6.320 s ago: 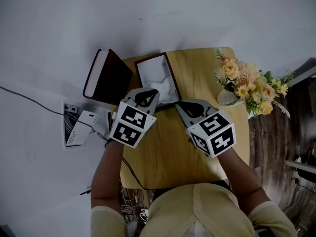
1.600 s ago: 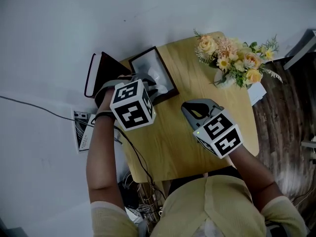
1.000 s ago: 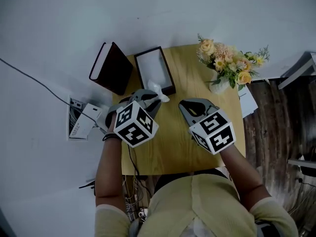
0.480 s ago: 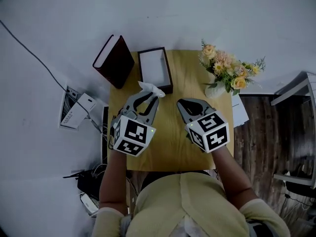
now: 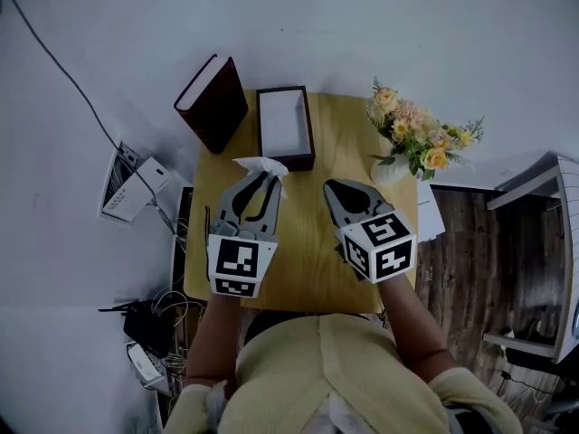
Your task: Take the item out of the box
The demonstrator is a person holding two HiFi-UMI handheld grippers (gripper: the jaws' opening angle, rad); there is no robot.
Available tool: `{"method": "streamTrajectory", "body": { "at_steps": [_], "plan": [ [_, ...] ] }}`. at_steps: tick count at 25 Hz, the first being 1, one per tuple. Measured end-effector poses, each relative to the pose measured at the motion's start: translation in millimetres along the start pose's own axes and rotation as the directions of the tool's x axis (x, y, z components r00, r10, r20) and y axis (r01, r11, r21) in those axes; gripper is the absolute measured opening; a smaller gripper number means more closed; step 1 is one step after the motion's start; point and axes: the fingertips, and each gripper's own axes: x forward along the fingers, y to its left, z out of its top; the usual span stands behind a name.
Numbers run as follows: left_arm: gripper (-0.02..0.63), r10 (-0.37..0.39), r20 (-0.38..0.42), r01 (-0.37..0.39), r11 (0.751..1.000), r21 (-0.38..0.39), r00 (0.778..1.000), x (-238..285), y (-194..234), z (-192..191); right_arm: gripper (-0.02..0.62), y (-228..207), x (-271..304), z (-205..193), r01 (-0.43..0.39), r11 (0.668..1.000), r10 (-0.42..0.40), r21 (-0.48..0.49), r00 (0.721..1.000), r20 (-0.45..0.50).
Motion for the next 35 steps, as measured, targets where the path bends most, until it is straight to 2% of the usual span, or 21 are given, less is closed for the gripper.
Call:
{"method": "streamTrajectory", "body": {
  "at_steps": [4, 10, 17, 27, 35],
  "plan": [
    [0.081, 0.068, 0.034, -0.066, 0.997, -0.04, 0.997, -7.6, 0.4, -1.6, 0.031, 1.5, -1.4, 3.4, 0.003, 1.0, -0.003, 0.007, 0.999, 0.037],
    [0.081, 0.138, 0.054, -0.129, 0.982, -0.14, 0.989, -16.4, 5.8, -6.4, 0.031, 2.7, 0.1, 1.4, 0.007, 1.0, -0.008, 0.018, 0.999, 0.05],
    [0.081, 0.173, 0.057, -0.16, 0.97, -0.181, 0.983, -19.3, 6.4, -10.3, 0.029, -2.0, -1.1, 1.3, 0.031, 0.999, -0.034, 0.043, 0.997, 0.075],
    [0.081, 0.182, 0.049, -0.172, 0.973, -0.157, 0.982, -18.3, 3.0, -13.9, 0.029, -3.8, -3.9, -0.2, 0.032, 0.997, -0.038, 0.066, 0.994, 0.099],
    [0.081, 0.181, 0.028, -0.174, 0.97, -0.167, 0.983, -19.6, 1.1, -21.0, 0.029, -5.4, -4.9, -0.1, 0.034, 0.997, -0.041, 0.071, 0.993, 0.108]
  ]
}}
